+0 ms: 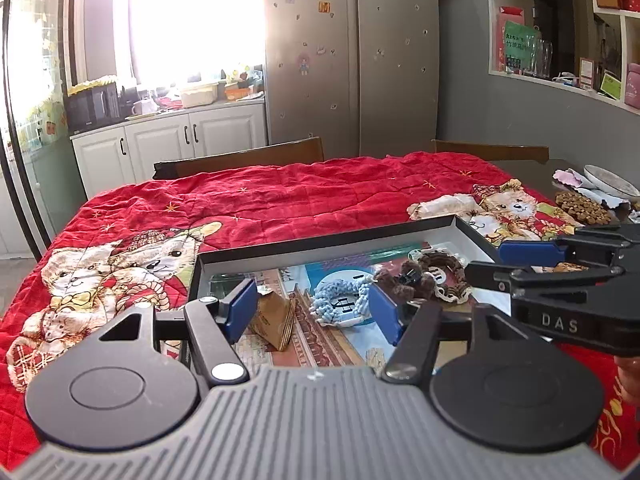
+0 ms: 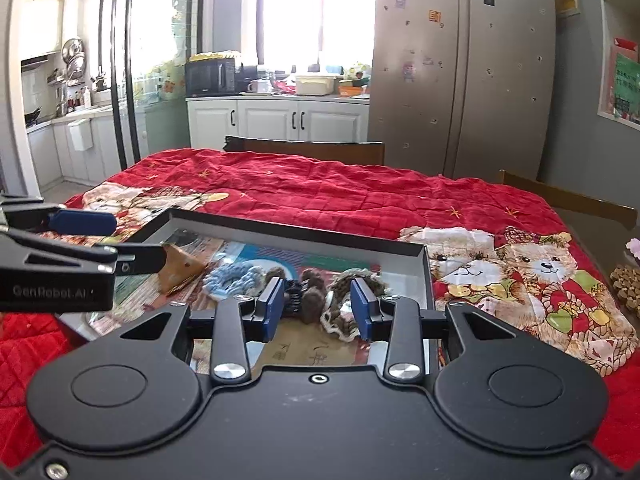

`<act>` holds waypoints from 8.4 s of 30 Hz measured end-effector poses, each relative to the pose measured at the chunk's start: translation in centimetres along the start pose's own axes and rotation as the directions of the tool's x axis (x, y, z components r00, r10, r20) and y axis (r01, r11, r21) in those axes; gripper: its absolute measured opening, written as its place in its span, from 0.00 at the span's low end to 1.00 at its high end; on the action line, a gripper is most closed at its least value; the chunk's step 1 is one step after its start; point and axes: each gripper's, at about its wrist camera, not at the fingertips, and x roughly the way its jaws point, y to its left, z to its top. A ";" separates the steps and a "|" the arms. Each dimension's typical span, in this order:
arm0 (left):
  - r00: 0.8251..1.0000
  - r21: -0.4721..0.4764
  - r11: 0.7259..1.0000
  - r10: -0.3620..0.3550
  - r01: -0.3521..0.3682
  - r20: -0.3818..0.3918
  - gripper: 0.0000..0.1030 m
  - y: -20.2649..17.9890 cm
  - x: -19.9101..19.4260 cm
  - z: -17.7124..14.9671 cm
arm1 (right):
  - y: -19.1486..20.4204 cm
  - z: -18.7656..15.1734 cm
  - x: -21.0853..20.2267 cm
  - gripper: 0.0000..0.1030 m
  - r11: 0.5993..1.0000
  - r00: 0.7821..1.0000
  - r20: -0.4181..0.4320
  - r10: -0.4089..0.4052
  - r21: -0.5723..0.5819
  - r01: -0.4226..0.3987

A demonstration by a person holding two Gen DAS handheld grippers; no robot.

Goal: Organize objects
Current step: 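Open the left tool to release the blue scrunchie and withdraw both tools, then move the left tool to the tan paper packet while the right tool reaches the cream crochet scrunchie, then close the left tool on the paper packet while the right tool closes on the crochet scrunchie, then lift both held items and carry them over the black box, then lower the paper packet and crochet scrunchie into the box with both tools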

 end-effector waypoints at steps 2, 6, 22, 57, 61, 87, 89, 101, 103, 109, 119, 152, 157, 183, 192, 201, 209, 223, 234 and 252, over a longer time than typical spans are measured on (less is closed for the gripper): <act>1.000 0.003 1.000 -0.004 0.004 0.005 0.72 0.1 -0.5 -0.1 | 0.3 -0.2 -0.5 0.35 1.000 1.000 0.000 0.007 -0.009 -0.007; 1.000 0.007 1.000 -0.009 0.008 0.015 0.73 0.2 -1.5 -0.3 | 0.8 -0.6 -1.6 0.35 0.999 1.000 0.004 0.014 -0.034 -0.014; 0.998 0.043 0.999 -0.022 0.020 0.054 0.76 0.2 -5.5 -1.2 | 1.5 -1.6 -6.1 0.36 0.996 0.998 0.028 0.054 -0.070 -0.052; 0.998 0.110 0.993 -0.053 0.048 0.044 0.80 0.2 -10.3 -4.8 | 1.5 -6.2 -12.9 0.36 0.990 0.995 0.011 0.097 -0.100 -0.095; 0.998 0.106 0.993 -0.058 0.054 0.040 0.82 0.6 -10.3 -5.3 | 1.0 -6.8 -13.0 0.36 0.992 0.995 0.009 0.095 -0.082 -0.094; 0.994 0.062 0.995 -0.079 0.083 -0.077 0.82 0.7 -5.6 -8.7 | 3.7 -9.3 -8.3 0.30 0.977 0.984 -0.054 0.171 -0.122 -0.176; 0.993 0.056 0.994 -0.089 0.094 -0.083 0.82 0.6 -5.3 -8.7 | 3.8 -9.2 -7.6 0.28 0.978 0.983 -0.062 0.170 -0.113 -0.176; 0.984 0.056 0.990 -0.118 0.126 -0.135 0.65 -0.3 -3.6 -9.3 | 3.8 -9.5 -5.3 0.19 0.982 0.982 -0.105 0.159 -0.091 -0.169; 0.981 0.046 0.990 -0.128 0.136 -0.143 0.59 -0.2 -3.4 -9.3 | 3.8 -9.5 -5.3 0.18 0.981 0.981 -0.106 0.160 -0.090 -0.170; 0.977 0.033 0.989 -0.138 0.145 -0.160 0.48 -0.5 -3.1 -9.2 | 3.8 -9.5 -5.3 0.15 0.981 0.982 -0.101 0.161 -0.096 -0.171; 0.976 0.033 0.988 -0.142 0.149 -0.163 0.35 -0.7 -3.1 -9.2 | 3.7 -9.6 -5.6 0.14 0.980 0.982 -0.093 0.164 -0.094 -0.173; 0.991 0.033 0.991 -0.130 0.131 -0.016 0.32 0.7 -7.5 -5.6 | 1.8 -6.3 -10.9 0.13 0.988 0.987 0.078 0.137 -0.081 -0.131; 0.993 0.027 0.992 -0.121 0.121 0.009 0.32 0.7 -7.2 -4.5 | 2.1 -5.3 -10.5 0.13 0.988 0.986 0.098 0.133 -0.088 -0.125; 0.997 -0.037 0.996 -0.076 0.076 0.014 0.33 0.3 1.2 2.3 | 0.8 2.8 -0.5 0.13 0.996 0.995 0.095 0.028 -0.086 -0.020; 0.997 -0.084 0.995 -0.054 0.050 -0.046 0.33 0.9 6.2 2.4 | -0.6 2.2 4.8 0.13 0.998 0.998 0.051 -0.022 -0.065 0.025; 0.995 -0.111 0.992 -0.069 0.061 -0.073 0.33 1.2 8.3 1.2 | -1.2 0.9 7.3 0.13 0.999 0.999 0.021 -0.028 -0.038 0.029; 0.993 -0.090 0.994 -0.062 0.053 -0.096 0.33 1.1 9.2 0.5 | -1.3 -0.2 8.8 0.13 0.999 0.999 -0.013 -0.036 -0.033 0.035; 0.992 -0.059 0.997 -0.057 0.051 -0.115 0.34 0.7 9.9 -0.1 | -1.8 -0.5 9.4 0.13 1.000 0.999 -0.045 -0.018 -0.001 0.018; 0.992 -0.040 0.998 -0.051 0.047 -0.114 0.34 0.5 9.9 -0.2 | -1.8 -0.7 9.6 0.13 1.000 0.998 -0.066 -0.003 -0.003 0.003; 0.993 -0.003 0.999 -0.040 0.040 -0.114 0.46 -0.2 9.9 -0.5 | -1.6 -0.7 9.7 0.14 1.000 0.997 -0.078 0.001 -0.017 -0.002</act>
